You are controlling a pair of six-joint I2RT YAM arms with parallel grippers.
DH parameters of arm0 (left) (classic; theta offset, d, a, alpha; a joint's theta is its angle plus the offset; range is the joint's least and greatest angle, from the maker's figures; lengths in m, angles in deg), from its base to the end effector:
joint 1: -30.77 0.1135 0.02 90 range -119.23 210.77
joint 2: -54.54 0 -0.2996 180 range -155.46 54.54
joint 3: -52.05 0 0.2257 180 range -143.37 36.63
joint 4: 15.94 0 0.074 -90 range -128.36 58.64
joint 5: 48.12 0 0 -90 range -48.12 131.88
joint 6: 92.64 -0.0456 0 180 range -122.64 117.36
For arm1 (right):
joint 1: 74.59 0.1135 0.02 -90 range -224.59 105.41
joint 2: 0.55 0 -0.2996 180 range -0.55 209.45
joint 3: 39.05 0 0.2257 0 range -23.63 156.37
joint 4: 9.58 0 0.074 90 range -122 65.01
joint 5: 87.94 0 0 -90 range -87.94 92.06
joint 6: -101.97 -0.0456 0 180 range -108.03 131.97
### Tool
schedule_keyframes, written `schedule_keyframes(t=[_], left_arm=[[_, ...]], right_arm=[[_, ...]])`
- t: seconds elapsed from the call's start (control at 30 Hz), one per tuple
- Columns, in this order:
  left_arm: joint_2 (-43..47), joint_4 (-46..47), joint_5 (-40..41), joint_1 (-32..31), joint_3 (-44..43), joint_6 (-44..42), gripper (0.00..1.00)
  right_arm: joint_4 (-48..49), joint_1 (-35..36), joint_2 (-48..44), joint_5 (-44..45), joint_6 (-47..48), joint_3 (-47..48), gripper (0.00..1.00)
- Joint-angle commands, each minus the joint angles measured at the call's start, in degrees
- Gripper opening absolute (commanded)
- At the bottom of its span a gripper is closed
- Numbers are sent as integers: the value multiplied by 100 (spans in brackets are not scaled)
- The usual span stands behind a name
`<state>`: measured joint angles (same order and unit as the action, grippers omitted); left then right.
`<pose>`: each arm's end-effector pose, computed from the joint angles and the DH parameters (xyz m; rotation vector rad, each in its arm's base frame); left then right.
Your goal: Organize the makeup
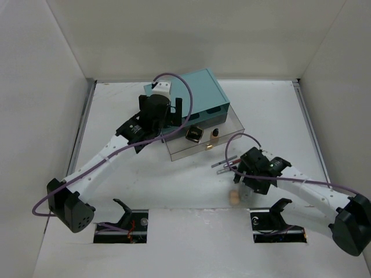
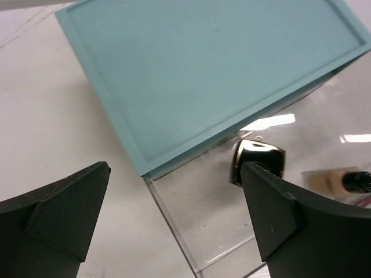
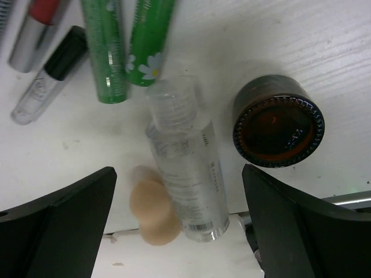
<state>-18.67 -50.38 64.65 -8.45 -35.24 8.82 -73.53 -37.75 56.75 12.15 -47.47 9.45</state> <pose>0.2135 -0.1515 0.4149 0.1959 1.8932 -0.2181 0.0980 0.0634 0.2175 0.5869 2.7451 0.1517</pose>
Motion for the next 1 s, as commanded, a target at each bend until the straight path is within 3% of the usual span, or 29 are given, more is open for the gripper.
schedule_keyframes(t=[0.0, 0.07, 0.27, 0.3, 0.33, 0.37, 0.43, 0.57, 0.73, 0.83, 0.97], left_arm=[[79, 39, 211, 165, 235, 14, 100], [131, 48, 211, 261, 288, 49, 100], [202, 66, 211, 551, 359, 75, 100], [193, 66, 211, 595, 359, 75, 100], [193, 66, 202, 657, 367, 75, 100], [193, 74, 185, 701, 376, 75, 100], [193, 110, 158, 771, 411, 84, 100], [149, 136, 106, 929, 464, 84, 100], [79, 162, -61, 1149, 525, 128, 100], [79, 250, -167, 1246, 613, 137, 100], [88, 329, -237, 1351, 640, 163, 100]], right_arm=[[221, 29, 115, 90, -287, -73, 94], [396, 29, 202, 90, -322, -152, 89], [687, 29, 221, 222, -296, -162, 57], [679, 29, 168, 248, -270, -144, 49], [652, 29, 107, 274, -252, -135, 30], [609, 29, 28, 301, -244, -126, 20], [495, 29, -191, 353, -147, -74, 11], [231, 99, -762, 406, 282, 347, 6], [344, 205, -1493, 214, 1661, 1637, 4], [808, 240, -1284, 152, 2417, 2298, 3], [1731, 810, -310, 178, 3988, 3018, 3]])
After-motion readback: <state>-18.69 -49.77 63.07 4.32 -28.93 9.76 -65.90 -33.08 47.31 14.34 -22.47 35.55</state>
